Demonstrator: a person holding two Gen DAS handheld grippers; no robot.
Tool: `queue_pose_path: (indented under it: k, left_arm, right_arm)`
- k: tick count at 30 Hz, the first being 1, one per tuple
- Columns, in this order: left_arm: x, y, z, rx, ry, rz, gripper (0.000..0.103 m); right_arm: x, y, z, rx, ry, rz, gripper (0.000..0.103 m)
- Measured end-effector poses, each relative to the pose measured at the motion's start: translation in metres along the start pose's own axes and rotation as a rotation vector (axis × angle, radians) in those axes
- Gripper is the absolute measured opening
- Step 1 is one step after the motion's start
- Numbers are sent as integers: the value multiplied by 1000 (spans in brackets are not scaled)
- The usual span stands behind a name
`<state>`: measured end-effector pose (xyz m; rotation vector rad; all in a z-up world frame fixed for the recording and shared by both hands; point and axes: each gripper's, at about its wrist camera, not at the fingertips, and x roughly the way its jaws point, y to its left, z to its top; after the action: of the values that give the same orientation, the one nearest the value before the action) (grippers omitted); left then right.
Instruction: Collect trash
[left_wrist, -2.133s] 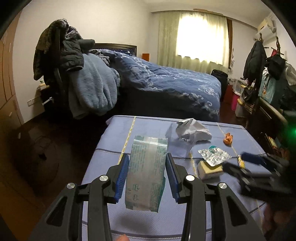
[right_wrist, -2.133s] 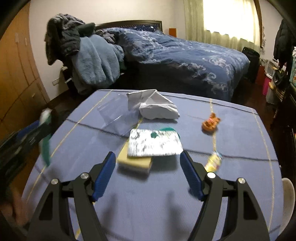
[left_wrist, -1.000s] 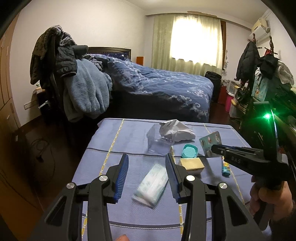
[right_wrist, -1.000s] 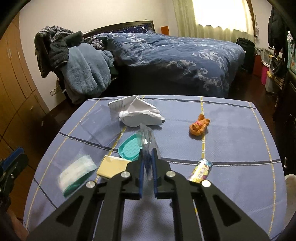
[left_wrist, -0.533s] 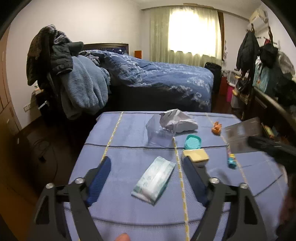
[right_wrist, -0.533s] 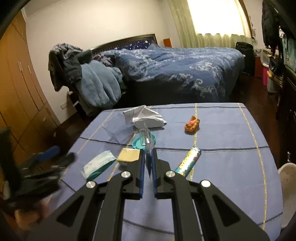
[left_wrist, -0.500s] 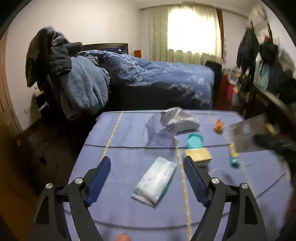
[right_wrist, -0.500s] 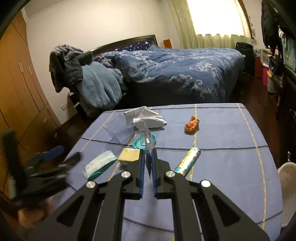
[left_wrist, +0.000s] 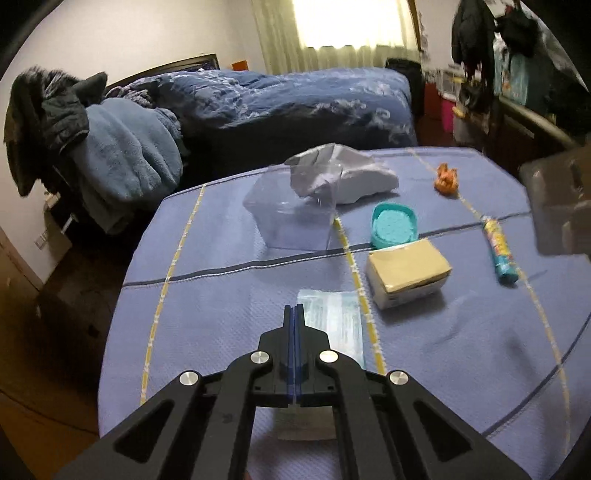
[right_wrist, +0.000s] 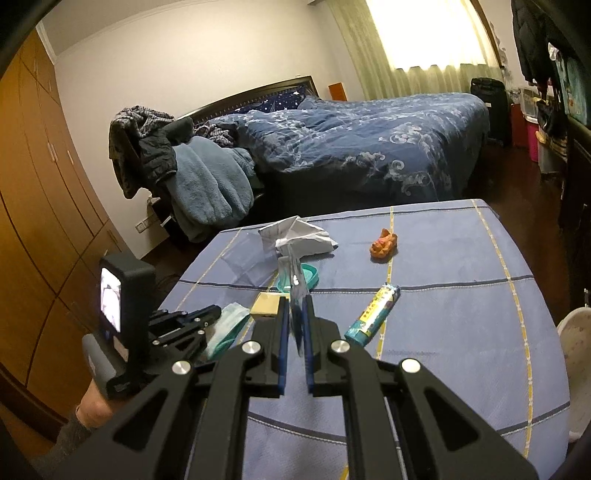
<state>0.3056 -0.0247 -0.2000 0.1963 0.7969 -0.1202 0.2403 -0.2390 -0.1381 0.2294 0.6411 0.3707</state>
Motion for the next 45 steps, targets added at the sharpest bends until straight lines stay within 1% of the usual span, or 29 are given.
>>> queue_pose_path:
  k: [4,7,10,11,12,13,14,15,17,18,20,21,22,23,24,27,30,37,41,45]
  left_arm:
    - [-25,13,-5,-86,-62,-43,0]
    - [-32,11,-5,-80,-89,-62,0]
    - [-35,4,-4,-64,-83,-90,0]
    - [-29,1,-5,-54,-63,-95,2]
    - [-25,-1,-5,-46,-52,-84,7]
    - [-20,-4,-5,-32,-42,-65,15]
    - [-15,-7,-6,-18,-39,-41,36]
    - [-13,-8,-6,-11,-34,-27,64]
    - [-11,-9,-6,-7,-27,-42,85]
    - [-14,-10,-6,1,-41,-56,86]
    - [-13,-14,-5,25,-44,-49,86]
    - [-10,-16,-4,38,-30,-34,86]
    - [-5,-18,-4,51,-4,-13,82]
    - [1,-20,-4,67,28,-3,61]
    - [4,-20,-5,70,49,-9,46]
    - [4,-19,-6,67,48,0,43]
    - [-5,-15,-7,33,12,-4,42]
    - [-55,-3,-4,-60,-112,-24,43]
    - [-80,-2,-2,-90,-149,-31,44]
    - [-100,-12,0,-85,-181,-31,44]
  right_arm:
    - [-3,0,-4,-1,2,1,9]
    - [-5,0,-5,4,0,0,9]
    - [-7,-1,-7,9,-2,4,9]
    - [-8,-1,-7,11,-3,5,9]
    - [-8,-1,-8,12,-2,7,9]
    - [-9,-1,-8,12,-1,9,9]
    - [-9,-1,-7,10,-1,11,9]
    - [-10,0,-8,8,-2,11,9]
    - [-11,-1,-9,8,-2,13,9]
    - [-11,-1,-9,8,0,13,9]
    - [-11,0,-10,13,2,14,9]
    - [-11,-1,-10,15,1,15,9]
    - [-12,-1,-11,21,2,19,9]
    - [-12,-2,-11,23,2,20,9]
    - [-13,-2,-12,26,1,21,9]
    - [-13,-2,-12,26,2,22,9]
    - [-15,-2,-13,26,2,22,9]
    - [-20,-5,-14,33,-2,27,9]
    - [-31,-11,-22,59,-7,29,9]
    - [-43,-23,-32,94,-14,23,9]
